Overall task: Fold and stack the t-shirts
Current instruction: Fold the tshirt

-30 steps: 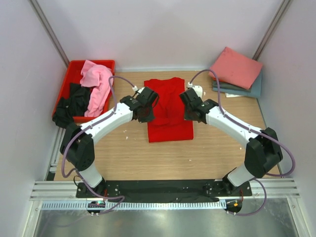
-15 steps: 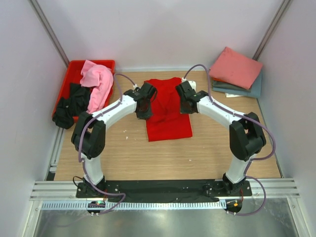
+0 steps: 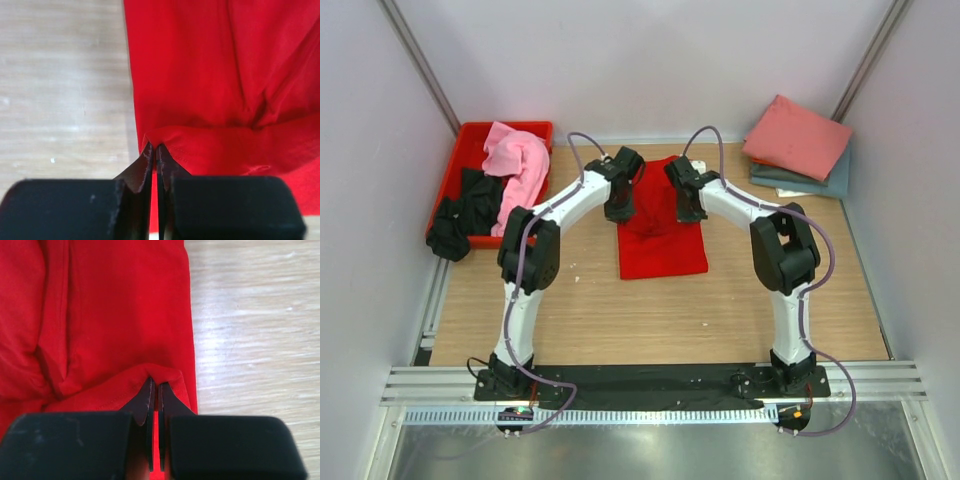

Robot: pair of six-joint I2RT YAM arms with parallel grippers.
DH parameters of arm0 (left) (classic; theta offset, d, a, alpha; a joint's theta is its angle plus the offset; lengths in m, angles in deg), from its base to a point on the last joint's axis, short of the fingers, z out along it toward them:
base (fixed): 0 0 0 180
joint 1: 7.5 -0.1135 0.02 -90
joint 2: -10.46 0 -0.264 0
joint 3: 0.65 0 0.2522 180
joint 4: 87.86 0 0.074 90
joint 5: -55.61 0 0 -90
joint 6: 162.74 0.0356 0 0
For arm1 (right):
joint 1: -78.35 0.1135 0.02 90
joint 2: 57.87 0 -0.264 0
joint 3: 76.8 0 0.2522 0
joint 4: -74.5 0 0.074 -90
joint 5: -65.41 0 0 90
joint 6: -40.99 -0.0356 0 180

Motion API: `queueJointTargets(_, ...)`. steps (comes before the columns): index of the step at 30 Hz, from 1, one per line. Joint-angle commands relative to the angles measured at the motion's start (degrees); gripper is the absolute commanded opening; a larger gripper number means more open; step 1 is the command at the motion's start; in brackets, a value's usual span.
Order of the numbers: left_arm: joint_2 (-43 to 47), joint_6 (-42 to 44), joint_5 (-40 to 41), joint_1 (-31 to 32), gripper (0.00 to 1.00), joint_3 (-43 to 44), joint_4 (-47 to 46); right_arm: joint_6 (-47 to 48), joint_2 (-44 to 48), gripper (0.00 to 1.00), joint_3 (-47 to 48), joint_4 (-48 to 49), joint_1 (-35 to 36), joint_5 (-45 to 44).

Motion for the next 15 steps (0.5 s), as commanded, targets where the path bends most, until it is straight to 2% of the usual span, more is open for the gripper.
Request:
queueJointTargets(1,-3.9,3.2,1.0,-1.5,0.07,9.2,5.6,-0.4,-0.8,0.02,5.4,-2.5,-1.1,-2.4)
queueJointTargets(2,-4.7,3.6,1.1,-1.7,0.09,10.9,6.5,-0.5,-1.0,0.05,6.3,-3.5,-1.4,-1.7)
queueJointTargets(3,-5.8,3.6,1.4,-2.2,0.12,12.6,8.8,-0.3,-1.6,0.17,8.1,-3.8,-2.0,-1.6)
queueJointTargets(5,-8.1,4.3,1.1,-3.1,0.23,17.6,11.7,-0.4,-2.8,0.47,11.6,-6.1,-2.6,-1.6)
queueJointTargets(6,-8.8,4.4,1.2,-3.5,0.28,19.5,12.9,-0.4,-3.2,0.69,12.7,-6.7,-3.0,-1.6)
queueJointTargets(7,-10.1,4.5,1.6,-3.7,0.37,23.8,14.3,-0.6,-3.9,0.76,13.9,-8.5,-3.7,-1.9)
queueJointTargets(9,-10.6,4.4,3.3,-4.6,0.43,28.0,19.0,-0.6,-3.9,0.84,17.9,-10.2,-4.6,-2.5)
queueJointTargets(11,-9.1,3.7,6.2,-4.7,0.45,31.6,22.2,0.1,-2.1,0.85,19.8,-11.7,-5.2,-2.9)
queueJointTargets(13,-5.8,3.2,8.9,-4.7,0.5,28.2,21.8,0.2,0.8,0.86,18.5,-11.1,-5.2,-3.5)
queueJointTargets(15,0.9,2.5,9.7,-4.5,0.51,23.2,18.1,-0.1,6.6,0.86,13.1,-9.6,-5.2,-2.2)
